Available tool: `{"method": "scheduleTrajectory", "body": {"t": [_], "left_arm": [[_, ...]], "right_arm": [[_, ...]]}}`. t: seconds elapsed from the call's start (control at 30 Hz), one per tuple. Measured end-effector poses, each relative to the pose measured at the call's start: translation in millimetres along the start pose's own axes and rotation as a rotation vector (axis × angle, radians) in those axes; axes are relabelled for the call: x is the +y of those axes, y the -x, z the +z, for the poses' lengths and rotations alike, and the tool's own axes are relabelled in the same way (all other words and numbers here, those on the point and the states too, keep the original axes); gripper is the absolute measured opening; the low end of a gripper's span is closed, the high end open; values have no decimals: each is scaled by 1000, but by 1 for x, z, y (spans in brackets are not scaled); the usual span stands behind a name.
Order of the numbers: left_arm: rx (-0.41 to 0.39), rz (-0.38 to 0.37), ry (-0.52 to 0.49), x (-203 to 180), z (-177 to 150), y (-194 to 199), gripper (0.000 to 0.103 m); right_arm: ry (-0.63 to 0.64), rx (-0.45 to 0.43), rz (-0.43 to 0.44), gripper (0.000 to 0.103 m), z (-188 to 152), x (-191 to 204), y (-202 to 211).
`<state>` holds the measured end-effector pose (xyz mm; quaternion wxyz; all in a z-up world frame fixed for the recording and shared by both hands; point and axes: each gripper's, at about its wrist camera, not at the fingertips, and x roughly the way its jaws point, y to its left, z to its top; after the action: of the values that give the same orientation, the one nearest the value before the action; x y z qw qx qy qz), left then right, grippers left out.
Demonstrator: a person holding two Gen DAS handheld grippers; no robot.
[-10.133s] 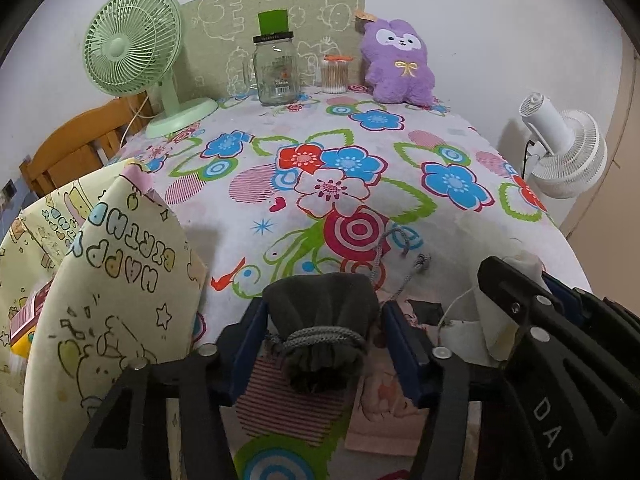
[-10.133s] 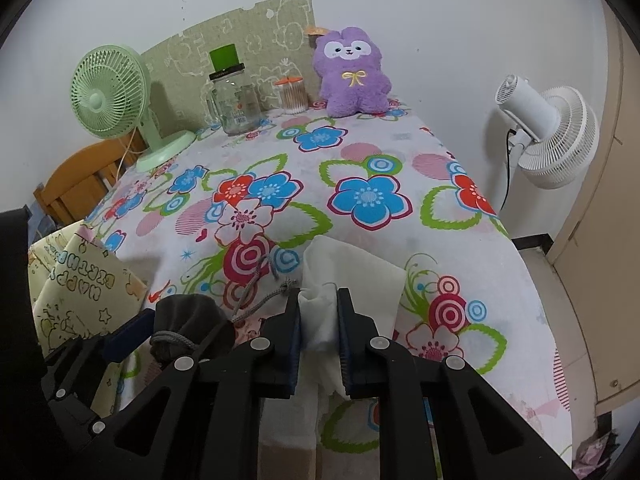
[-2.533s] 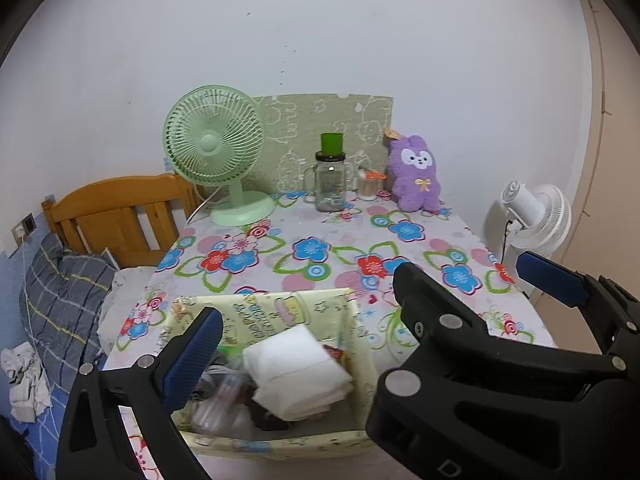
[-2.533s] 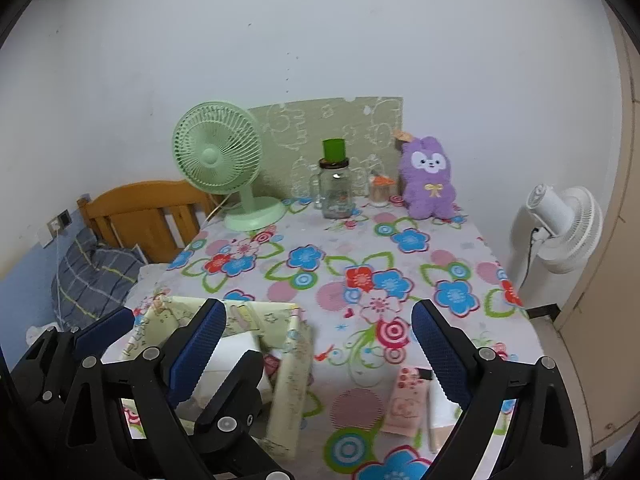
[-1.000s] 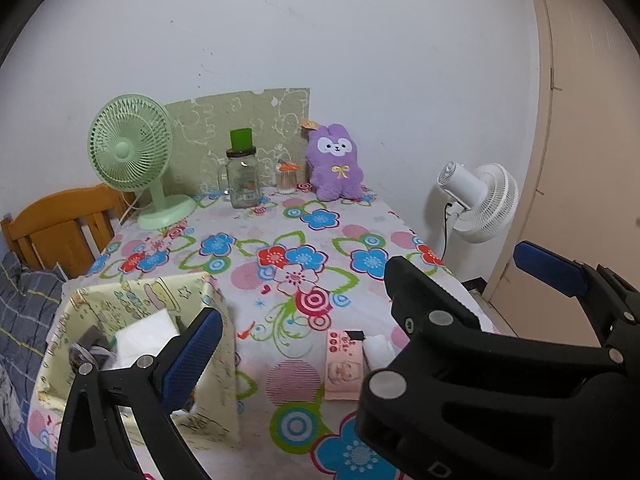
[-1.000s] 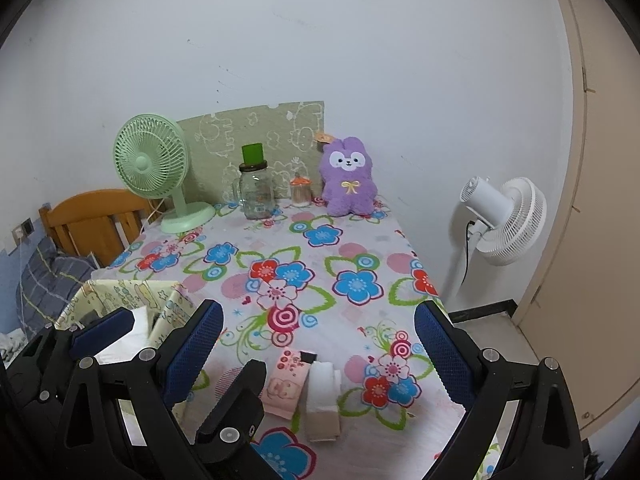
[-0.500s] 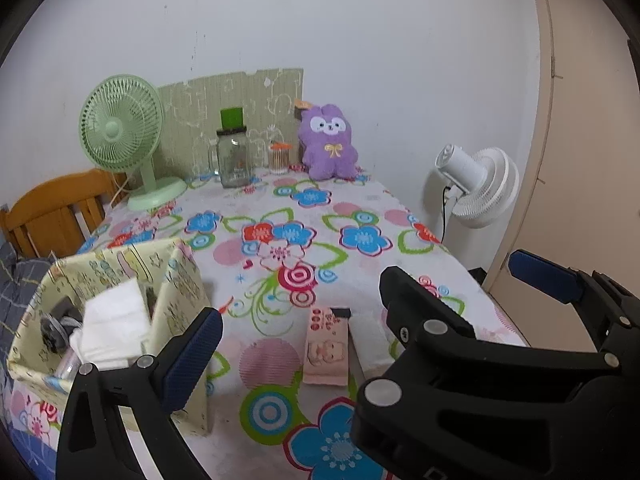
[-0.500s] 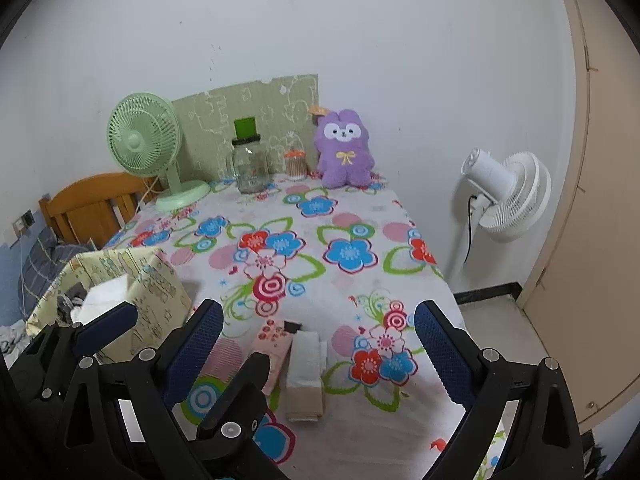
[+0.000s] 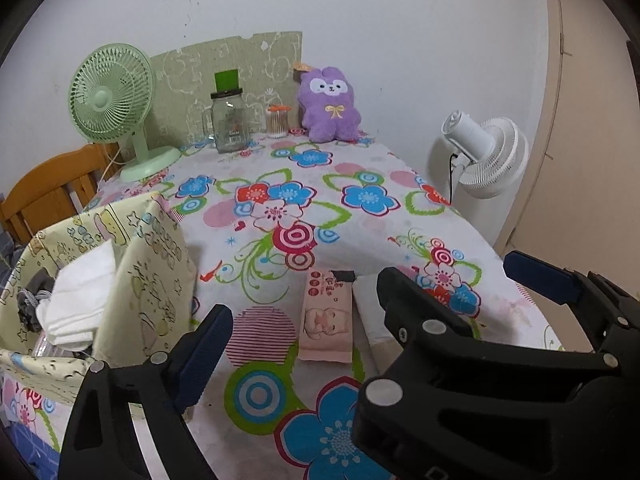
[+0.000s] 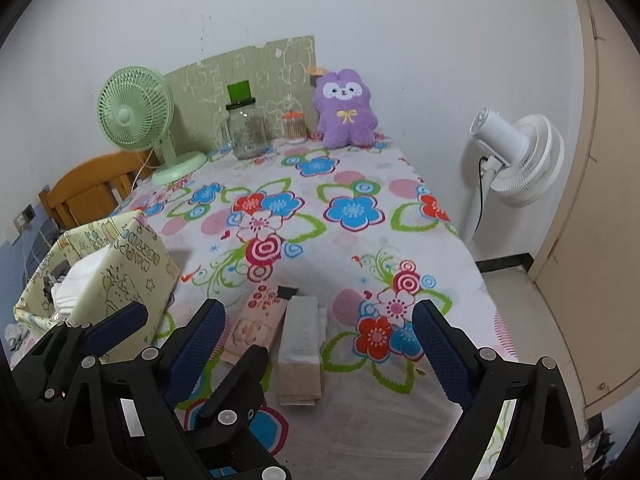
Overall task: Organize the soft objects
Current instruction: 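Move both open tools toward the pink pack and white tissue pack on the sheet, then grasp the white tissue pack with the right tool while the left tool grasps the pink wipes pack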
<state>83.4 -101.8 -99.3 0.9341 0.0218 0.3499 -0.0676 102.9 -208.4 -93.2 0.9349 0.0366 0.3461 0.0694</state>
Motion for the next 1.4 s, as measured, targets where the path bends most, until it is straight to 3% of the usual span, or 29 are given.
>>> {"method": "scheduleTrajectory", "body": {"t": [0.3,0.63,0.9,1.13,1.4], "left_arm": [[61,33,-44,-2,-6,-18,90],[129,40,-43,5,-15,-33,74],[171,50,-35,10,-19,-43,74],[183,55,-38,10,-19,-45,74],[170,37,-45,1,-12,-49,74]], "right_arm": [[9,67,14,88,-8,-1,-24],[20,147,40,69,-16,4,-50],[18,199,45,55,-20,7,-66],[12,220,55,33,-22,6,-74],[5,204,32,28,-18,-4,-72]]}}
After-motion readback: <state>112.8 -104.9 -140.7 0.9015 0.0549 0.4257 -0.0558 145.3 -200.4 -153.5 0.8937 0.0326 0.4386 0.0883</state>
